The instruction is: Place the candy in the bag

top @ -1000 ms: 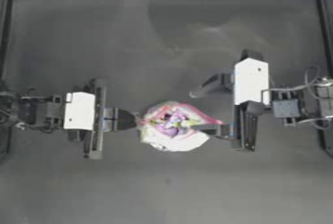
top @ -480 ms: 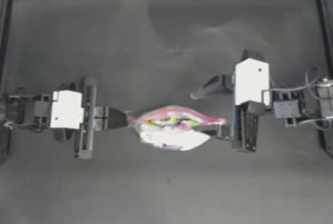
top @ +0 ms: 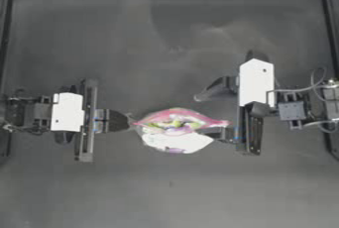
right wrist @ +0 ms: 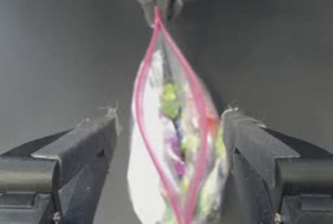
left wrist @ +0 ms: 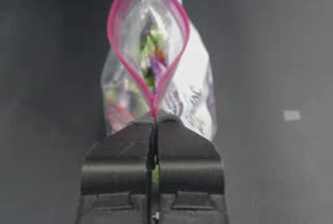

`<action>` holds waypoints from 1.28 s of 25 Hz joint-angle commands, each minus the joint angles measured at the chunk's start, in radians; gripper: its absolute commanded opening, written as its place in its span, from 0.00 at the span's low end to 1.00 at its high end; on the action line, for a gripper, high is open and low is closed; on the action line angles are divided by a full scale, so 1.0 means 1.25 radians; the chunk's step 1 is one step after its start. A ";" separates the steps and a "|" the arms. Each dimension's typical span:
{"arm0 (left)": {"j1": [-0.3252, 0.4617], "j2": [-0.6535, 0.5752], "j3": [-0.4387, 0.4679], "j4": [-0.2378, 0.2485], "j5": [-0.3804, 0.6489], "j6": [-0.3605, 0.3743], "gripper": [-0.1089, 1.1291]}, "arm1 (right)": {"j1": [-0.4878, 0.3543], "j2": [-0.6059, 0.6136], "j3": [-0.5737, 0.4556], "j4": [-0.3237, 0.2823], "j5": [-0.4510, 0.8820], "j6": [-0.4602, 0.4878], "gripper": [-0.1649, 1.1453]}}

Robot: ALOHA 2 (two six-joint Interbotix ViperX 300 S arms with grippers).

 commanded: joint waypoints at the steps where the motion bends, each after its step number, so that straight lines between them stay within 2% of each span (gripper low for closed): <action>1: 0.000 -0.017 -0.012 0.000 -0.007 0.000 0.31 | 0.001 -0.012 -0.009 0.005 -0.010 0.000 0.84; 7: 0.001 -0.002 -0.011 -0.001 -0.032 -0.001 0.88 | 0.001 -0.007 -0.007 0.004 -0.018 -0.001 0.84; 9: 0.002 0.002 -0.013 -0.002 -0.036 -0.001 0.95 | 0.000 -0.007 -0.006 0.005 -0.018 -0.001 0.84; 13: 0.011 0.004 -0.015 -0.002 -0.036 -0.001 0.89 | 0.000 -0.007 -0.006 0.005 -0.020 -0.001 0.84; 21: 0.023 -0.012 -0.015 -0.002 -0.029 -0.001 0.91 | 0.001 -0.007 0.000 -0.004 -0.020 -0.002 0.84; 25: 0.032 -0.055 -0.010 -0.002 -0.013 -0.001 0.91 | 0.000 -0.011 0.007 -0.007 -0.020 -0.004 0.84; 32: 0.039 -0.172 -0.006 -0.005 0.107 -0.002 0.90 | -0.002 -0.038 0.032 -0.043 -0.029 -0.001 0.84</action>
